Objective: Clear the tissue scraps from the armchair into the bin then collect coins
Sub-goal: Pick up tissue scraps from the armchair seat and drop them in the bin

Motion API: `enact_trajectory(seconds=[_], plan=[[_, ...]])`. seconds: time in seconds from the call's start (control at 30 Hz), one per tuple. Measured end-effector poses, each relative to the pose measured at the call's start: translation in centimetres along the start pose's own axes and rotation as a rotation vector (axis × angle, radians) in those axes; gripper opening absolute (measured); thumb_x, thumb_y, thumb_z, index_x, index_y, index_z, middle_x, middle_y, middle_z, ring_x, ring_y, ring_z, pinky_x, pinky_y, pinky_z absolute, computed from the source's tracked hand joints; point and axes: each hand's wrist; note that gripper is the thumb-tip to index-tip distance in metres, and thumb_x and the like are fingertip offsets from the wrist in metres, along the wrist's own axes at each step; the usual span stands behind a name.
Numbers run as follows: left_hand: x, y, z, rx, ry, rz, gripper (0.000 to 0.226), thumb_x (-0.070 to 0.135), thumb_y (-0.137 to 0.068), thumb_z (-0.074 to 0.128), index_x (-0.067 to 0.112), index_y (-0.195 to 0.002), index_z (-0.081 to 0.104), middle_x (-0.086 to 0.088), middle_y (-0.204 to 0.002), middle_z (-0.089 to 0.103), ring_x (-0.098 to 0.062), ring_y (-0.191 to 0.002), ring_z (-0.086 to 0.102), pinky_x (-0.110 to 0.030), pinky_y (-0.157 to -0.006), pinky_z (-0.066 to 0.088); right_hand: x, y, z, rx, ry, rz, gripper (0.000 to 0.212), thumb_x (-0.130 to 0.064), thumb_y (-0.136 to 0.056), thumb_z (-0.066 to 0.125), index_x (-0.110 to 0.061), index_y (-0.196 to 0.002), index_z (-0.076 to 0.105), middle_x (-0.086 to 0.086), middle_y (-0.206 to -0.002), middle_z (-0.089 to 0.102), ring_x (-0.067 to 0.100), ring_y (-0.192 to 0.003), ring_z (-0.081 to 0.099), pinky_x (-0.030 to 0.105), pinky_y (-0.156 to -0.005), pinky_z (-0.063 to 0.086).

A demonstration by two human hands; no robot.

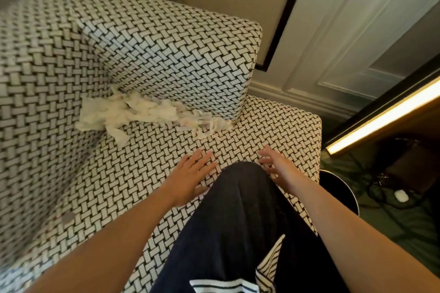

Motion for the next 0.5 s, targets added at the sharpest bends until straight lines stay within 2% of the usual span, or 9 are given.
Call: enact_trajectory(seconds=[0.1, 0.17, 0.27, 0.37, 0.5], plan=[[-1.4, -0.2, -0.4, 0.035, 0.025, -0.116, 0.065, 0.044, -0.098, 0.035, 0.034, -0.148, -0.004, 0.0, -0.153, -0.027, -0.024, -0.139, -0.027, -0.042, -0.114, -0.012, -1.3, -0.8, 1.0, 0.024, 0.146, -0.052, 0.049, -0.051, -0.094, 0.044, -0.02, -0.132, 0.048, 0.002, -0.13, 0.052, 0.014, -0.104, 0.053, 0.038, -0.098, 0.043], [-2.3, -0.1, -0.9, 0.022, 0.085, -0.181, 0.062, 0.042, -0.099, 0.034, 0.031, -0.149, 0.0, 0.0, -0.155, -0.022, -0.022, -0.142, -0.022, -0.041, -0.115, -0.011, -2.9, -1.0, 2.2, 0.015, 0.245, -0.133, 0.05, -0.051, -0.095, 0.042, -0.026, -0.139, 0.042, -0.002, -0.138, 0.046, 0.016, -0.116, 0.049, 0.038, -0.1, 0.042], [-3.6, 0.0, -1.5, 0.108, 0.181, -0.265, 0.058, 0.035, -0.099, 0.036, 0.028, -0.15, 0.009, 0.001, -0.157, -0.014, -0.02, -0.144, -0.015, -0.042, -0.117, -0.006, -5.3, -1.2, 4.3, -0.051, 0.335, -0.256, 0.044, -0.05, -0.096, 0.04, -0.036, -0.137, 0.043, -0.008, -0.148, 0.036, 0.017, -0.131, 0.038, 0.038, -0.103, 0.037], [-4.9, 0.6, -1.9, 0.25, 0.332, -0.363, 0.053, 0.031, -0.098, 0.042, 0.027, -0.148, 0.024, 0.0, -0.159, -0.002, -0.021, -0.146, -0.005, -0.041, -0.119, 0.002, -7.3, -1.9, 6.5, -0.083, 0.364, -0.292, 0.041, -0.043, -0.097, 0.043, -0.033, -0.137, 0.044, -0.005, -0.148, 0.036, 0.02, -0.133, 0.035, 0.034, -0.096, 0.033], [-7.3, 1.8, -2.5, 0.42, 0.595, -0.51, 0.044, 0.022, -0.095, 0.05, 0.02, -0.138, 0.045, -0.004, -0.153, 0.025, -0.022, -0.142, 0.02, -0.035, -0.116, 0.018, -7.9, -4.0, 9.2, -0.085, 0.346, -0.279, 0.044, -0.037, -0.097, 0.047, -0.03, -0.139, 0.042, -0.002, -0.147, 0.036, 0.021, -0.13, 0.037, 0.038, -0.1, 0.033]])
Point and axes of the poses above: each hand's wrist, its own y-axis away from the middle knuckle, its own z-axis out of the palm, x = y × z
